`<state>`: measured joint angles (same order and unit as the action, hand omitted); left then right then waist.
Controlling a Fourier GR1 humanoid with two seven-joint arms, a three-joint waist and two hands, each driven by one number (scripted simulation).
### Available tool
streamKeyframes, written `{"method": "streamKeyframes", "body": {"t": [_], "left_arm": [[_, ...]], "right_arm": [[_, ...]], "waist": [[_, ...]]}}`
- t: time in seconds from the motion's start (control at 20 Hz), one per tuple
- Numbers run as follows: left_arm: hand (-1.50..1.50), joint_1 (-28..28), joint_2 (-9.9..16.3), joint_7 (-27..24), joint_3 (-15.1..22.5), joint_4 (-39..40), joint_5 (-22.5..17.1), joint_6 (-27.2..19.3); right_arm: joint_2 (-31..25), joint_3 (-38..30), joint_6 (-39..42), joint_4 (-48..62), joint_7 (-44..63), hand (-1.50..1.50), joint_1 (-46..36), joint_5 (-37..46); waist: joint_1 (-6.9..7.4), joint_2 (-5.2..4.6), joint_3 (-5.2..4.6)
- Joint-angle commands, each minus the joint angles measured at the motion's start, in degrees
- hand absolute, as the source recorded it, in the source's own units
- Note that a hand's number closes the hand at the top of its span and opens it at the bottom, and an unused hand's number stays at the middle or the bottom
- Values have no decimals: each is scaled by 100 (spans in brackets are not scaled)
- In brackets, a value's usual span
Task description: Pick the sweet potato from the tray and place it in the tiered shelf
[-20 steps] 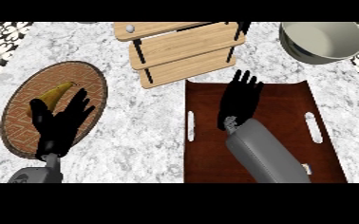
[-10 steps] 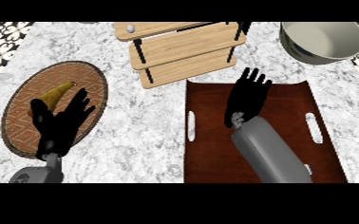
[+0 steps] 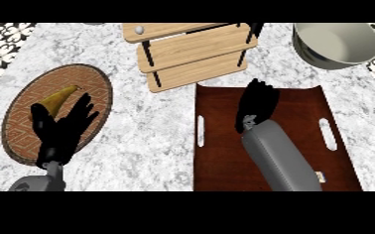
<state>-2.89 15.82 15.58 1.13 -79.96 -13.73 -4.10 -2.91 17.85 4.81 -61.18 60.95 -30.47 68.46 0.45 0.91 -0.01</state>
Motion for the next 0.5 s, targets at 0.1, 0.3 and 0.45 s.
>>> {"method": "streamKeyframes", "body": {"t": [0.1,0.3,0.45], "left_arm": [[0,-185,-196,86,104,401,202,-152],[0,-41,-30,25,-84,348,74,110],[0,30,-221,-238,-9,506,208,65]], "right_arm": [[149,18,318,809,-381,150,-11,-91],[282,155,-235,934,-470,150,29,-216],[206,254,-37,394,-698,150,155,-94]], "waist": [[-8,-118,1],[24,-115,2],[-34,-100,-1]]}}
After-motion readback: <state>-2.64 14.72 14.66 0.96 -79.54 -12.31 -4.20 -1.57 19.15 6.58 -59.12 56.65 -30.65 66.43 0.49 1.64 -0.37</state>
